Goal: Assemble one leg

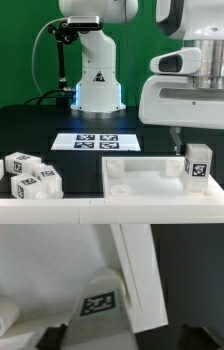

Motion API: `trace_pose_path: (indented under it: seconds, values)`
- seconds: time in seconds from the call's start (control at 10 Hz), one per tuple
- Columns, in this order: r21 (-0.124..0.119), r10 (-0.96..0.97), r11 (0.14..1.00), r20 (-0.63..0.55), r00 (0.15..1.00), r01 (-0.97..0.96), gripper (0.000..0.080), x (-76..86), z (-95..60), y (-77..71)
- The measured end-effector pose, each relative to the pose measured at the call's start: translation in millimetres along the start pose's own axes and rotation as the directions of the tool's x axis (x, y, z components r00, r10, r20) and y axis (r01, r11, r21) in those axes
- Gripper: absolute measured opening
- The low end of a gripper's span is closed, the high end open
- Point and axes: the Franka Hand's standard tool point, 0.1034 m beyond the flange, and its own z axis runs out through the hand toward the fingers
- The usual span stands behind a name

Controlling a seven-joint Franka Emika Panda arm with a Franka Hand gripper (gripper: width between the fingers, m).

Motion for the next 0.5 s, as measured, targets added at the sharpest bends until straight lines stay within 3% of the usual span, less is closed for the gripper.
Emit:
trace_pose_path:
  seconds: [0.1, 0.2, 0.5]
  values:
    - [-0.002, 0.073, 0.997, 0.001, 0.997, -0.073, 0.041, 0.3, 0.2, 1.7]
    - [-0.005, 0.149, 0.989, 0.001, 0.989, -0.149, 0.0294, 0.9, 0.6, 4.2]
    - [-0.006, 0.348, 0.938, -0.002, 0.938, -0.348, 0.0294, 1.8, 1.3, 7.7]
